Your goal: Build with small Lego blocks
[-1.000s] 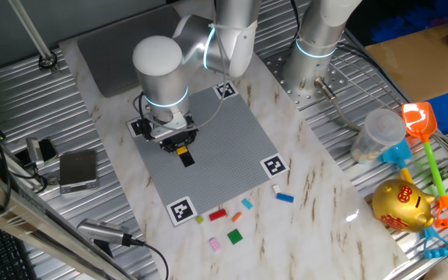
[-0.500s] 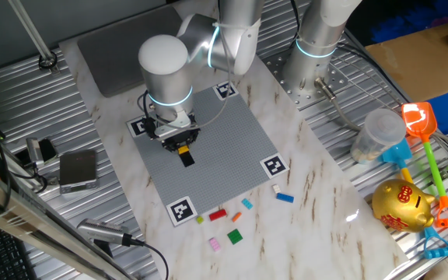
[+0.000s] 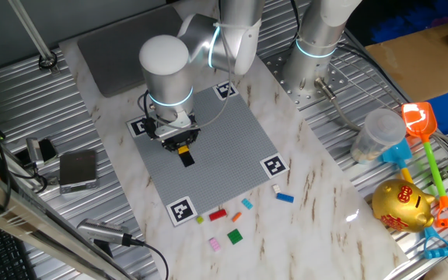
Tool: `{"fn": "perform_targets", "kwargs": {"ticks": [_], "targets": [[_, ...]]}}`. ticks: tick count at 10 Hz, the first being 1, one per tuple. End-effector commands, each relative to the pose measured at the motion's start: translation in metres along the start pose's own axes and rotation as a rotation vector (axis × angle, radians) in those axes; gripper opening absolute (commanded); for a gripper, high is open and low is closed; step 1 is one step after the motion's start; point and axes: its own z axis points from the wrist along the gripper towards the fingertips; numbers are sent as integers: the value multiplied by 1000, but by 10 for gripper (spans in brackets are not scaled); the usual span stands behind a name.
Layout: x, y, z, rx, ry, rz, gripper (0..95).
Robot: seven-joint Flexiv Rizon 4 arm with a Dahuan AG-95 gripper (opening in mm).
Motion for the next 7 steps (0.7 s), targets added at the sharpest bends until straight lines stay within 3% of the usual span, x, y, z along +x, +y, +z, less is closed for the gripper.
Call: {"fn": "perform_targets", "kwargs": {"ticks": [1,7], "targets": [[0,-1,12,5,0,3,0],[1,-3,17,10,-4,2,0]]}}
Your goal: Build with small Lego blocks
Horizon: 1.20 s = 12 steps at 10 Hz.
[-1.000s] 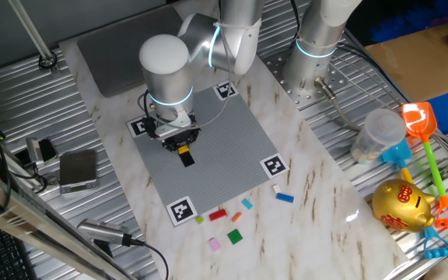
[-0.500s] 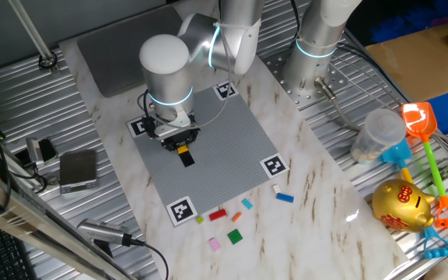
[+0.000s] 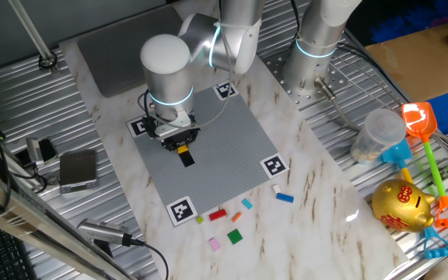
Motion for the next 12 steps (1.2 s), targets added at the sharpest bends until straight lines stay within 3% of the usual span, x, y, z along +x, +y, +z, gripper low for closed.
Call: {"fn": "perform_targets", "kwargs": {"ticks": [1,12], "targets": [[-2,-2,18,7,0,-4,0],[-5,-3,20,11,3,-6,0]]}}
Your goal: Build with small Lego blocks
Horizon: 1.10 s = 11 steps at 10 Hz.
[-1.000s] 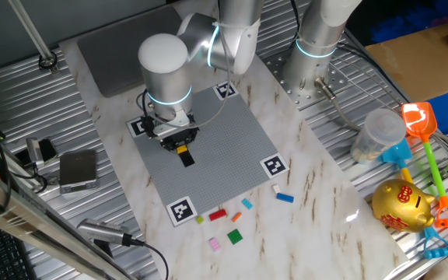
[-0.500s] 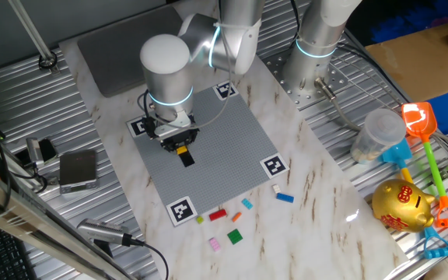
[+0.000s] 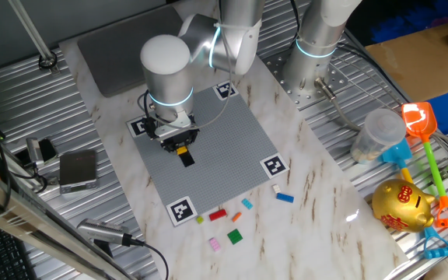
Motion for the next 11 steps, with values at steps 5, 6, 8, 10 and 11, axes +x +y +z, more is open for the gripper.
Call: {"fn": "perform_targets", "kwargs": {"ticks": [5,6,8,10,11], "targets": [[0,-1,23,1,0,-1,0],[0,-1,23,1,1,-2,0],[0,-1,24,3,0,-3,0],[1,-2,26,4,-2,-2,0],[1,-1,26,4,0,-3,0]]}}
